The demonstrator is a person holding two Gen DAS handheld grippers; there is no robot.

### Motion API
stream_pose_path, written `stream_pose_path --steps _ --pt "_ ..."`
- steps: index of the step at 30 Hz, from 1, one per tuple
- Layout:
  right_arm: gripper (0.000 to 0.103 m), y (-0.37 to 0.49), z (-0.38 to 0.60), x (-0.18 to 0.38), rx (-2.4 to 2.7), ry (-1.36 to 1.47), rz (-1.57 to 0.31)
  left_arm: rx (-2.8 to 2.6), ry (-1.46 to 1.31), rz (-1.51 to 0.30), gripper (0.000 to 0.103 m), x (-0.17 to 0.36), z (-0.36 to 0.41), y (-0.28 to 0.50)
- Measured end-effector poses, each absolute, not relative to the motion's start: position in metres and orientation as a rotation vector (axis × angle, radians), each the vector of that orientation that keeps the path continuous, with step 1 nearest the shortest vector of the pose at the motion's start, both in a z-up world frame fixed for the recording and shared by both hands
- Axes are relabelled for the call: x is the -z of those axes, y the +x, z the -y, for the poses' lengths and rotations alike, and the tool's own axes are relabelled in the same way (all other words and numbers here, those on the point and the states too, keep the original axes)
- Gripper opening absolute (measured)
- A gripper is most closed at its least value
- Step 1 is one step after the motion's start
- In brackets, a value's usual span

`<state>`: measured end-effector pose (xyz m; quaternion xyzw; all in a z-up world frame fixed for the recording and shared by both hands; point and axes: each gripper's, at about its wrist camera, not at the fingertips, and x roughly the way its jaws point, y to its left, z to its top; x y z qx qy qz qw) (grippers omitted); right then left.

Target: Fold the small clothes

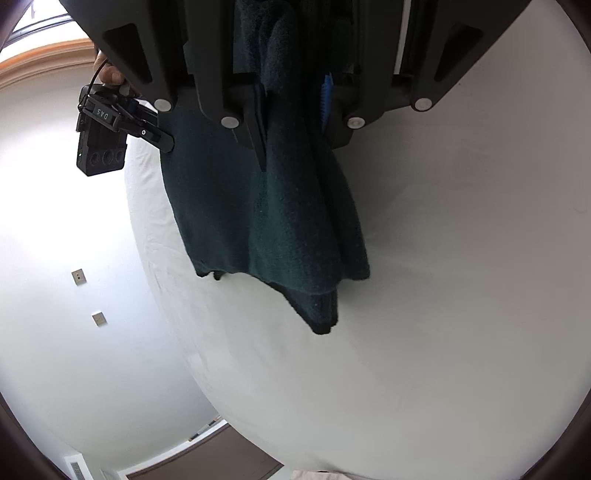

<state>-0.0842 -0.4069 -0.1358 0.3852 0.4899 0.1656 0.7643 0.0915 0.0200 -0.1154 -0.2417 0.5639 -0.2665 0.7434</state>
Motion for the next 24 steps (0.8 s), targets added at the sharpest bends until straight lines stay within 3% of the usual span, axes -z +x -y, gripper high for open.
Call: stream_pose_path --steps 5,11,17,21,24 --pt "0.041 -0.102 0.416 0.150 -0.390 0.879 -1.013 0.576 -0.591 -1.240 0.032 0.135 -0.029 0.088" --pt "0.045 -0.097 0.420 0.136 -0.328 0.857 -0.982 0.574 -0.568 -1.173 0.035 0.122 -0.032 0.078" --pt "0.046 -0.128 0.442 0.104 -0.199 0.781 -0.888 0.538 -0.357 -0.981 0.064 0.073 -0.030 0.039" --pt "0.046 -0.144 0.427 0.070 -0.251 0.710 -0.818 0.567 -0.272 -0.807 0.073 0.031 -0.019 0.001" --pt "0.046 -0.147 0.402 0.052 -0.356 0.707 -0.776 0.595 -0.266 -0.806 0.073 0.030 -0.009 -0.012"
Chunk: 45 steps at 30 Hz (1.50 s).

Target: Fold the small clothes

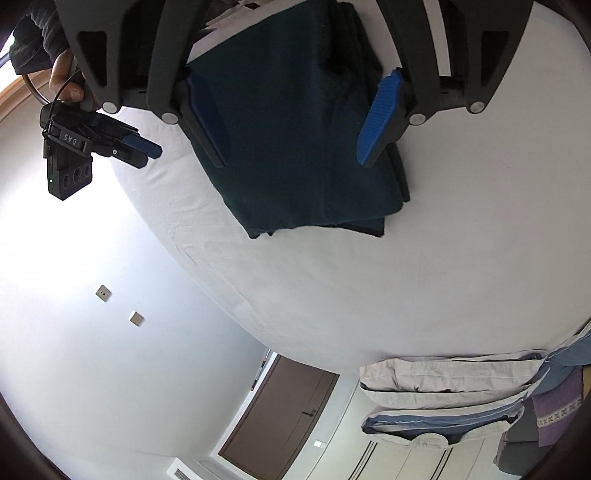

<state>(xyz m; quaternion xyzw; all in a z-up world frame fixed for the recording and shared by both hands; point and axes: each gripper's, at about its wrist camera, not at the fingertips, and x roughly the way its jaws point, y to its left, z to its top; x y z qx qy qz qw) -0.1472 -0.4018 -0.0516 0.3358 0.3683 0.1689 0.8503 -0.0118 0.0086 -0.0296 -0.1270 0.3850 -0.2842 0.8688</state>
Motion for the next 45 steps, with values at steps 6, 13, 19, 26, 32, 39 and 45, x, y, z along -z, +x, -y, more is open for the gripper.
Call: stream_pose_path --steps 6,13,19,26,32,39,45 --pt "0.046 -0.144 0.374 0.067 -0.436 0.767 -0.821 0.635 -0.240 -0.925 0.055 0.077 0.014 -0.024" --pt "0.044 -0.146 0.375 0.096 -0.439 0.794 -0.870 0.625 -0.455 -1.013 0.034 0.124 -0.016 0.003" --pt "0.047 -0.150 0.380 0.090 -0.413 0.780 -0.861 0.615 -0.419 -1.000 0.030 0.119 -0.017 -0.001" --pt "0.051 -0.168 0.386 0.039 -0.252 0.568 -0.761 0.404 -0.106 -0.717 0.103 0.052 -0.005 -0.052" --pt "0.070 -0.190 0.359 -0.014 -0.098 0.305 -0.621 0.222 0.079 -0.450 0.103 0.004 -0.002 -0.098" --pt "0.103 -0.235 0.336 -0.072 0.070 0.166 -0.304 0.108 0.146 -0.328 0.103 -0.050 -0.009 -0.126" --pt "0.103 -0.256 0.322 -0.089 0.143 0.054 -0.291 0.066 0.094 -0.442 0.103 -0.060 -0.023 -0.119"
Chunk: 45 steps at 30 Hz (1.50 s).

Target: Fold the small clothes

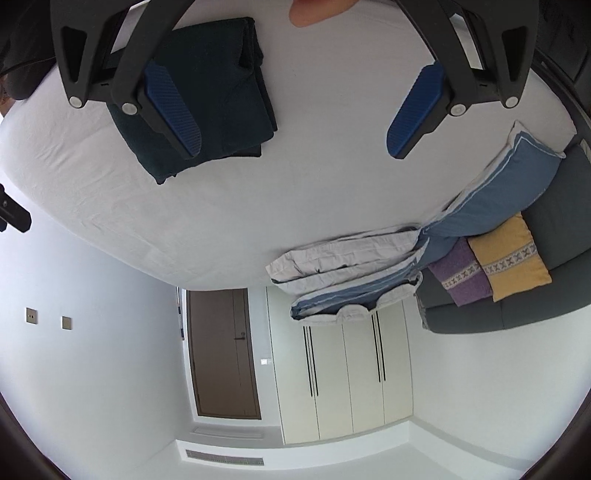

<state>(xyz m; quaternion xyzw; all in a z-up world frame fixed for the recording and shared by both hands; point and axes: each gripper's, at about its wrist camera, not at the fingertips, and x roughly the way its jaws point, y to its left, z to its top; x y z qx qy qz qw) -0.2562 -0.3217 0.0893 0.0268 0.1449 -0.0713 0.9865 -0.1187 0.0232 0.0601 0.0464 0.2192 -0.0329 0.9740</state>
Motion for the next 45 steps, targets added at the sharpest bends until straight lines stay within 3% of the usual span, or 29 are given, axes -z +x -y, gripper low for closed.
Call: stream_pose_path --steps 8,13,45 --pt "0.103 -0.257 0.321 -0.061 0.138 0.148 -0.540 0.040 0.063 -0.689 0.103 -0.007 -0.016 -0.108" --pt "0.103 -0.242 0.311 -0.036 0.162 0.096 -0.668 0.029 0.067 -0.751 0.103 0.011 -0.013 -0.111" --pt "0.103 -0.222 0.294 -0.001 0.107 0.081 -0.808 0.021 0.036 -0.831 0.103 0.034 -0.021 -0.092"
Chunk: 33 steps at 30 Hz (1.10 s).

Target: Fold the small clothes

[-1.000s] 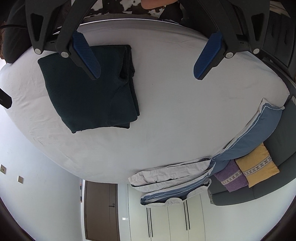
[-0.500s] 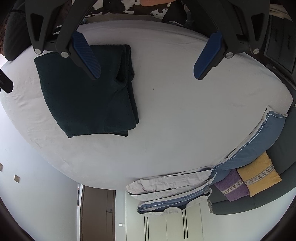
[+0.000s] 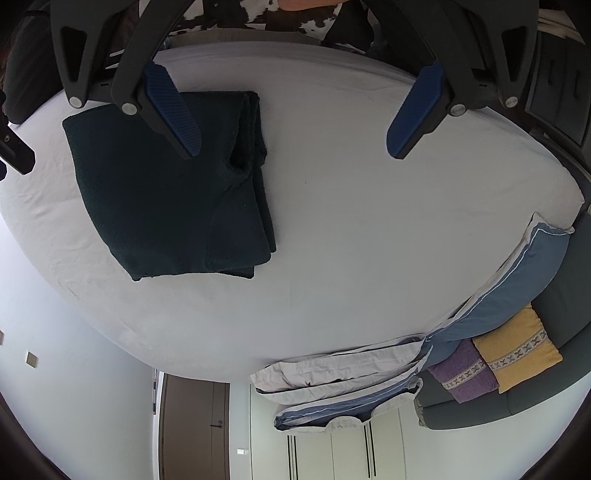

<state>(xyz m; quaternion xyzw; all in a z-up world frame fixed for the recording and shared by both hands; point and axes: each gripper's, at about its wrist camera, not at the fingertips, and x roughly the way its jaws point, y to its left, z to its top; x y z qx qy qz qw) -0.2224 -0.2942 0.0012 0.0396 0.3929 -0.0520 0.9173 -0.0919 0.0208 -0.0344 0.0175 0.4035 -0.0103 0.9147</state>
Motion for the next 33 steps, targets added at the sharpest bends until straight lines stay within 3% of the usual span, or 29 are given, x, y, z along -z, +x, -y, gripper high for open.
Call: stream_pose_path --steps 33 --pt "0.103 -0.2198 0.2860 0.0036 0.094 0.080 -0.830 0.021 0.034 -0.841 0.103 0.0388 -0.0242 -0.0931"
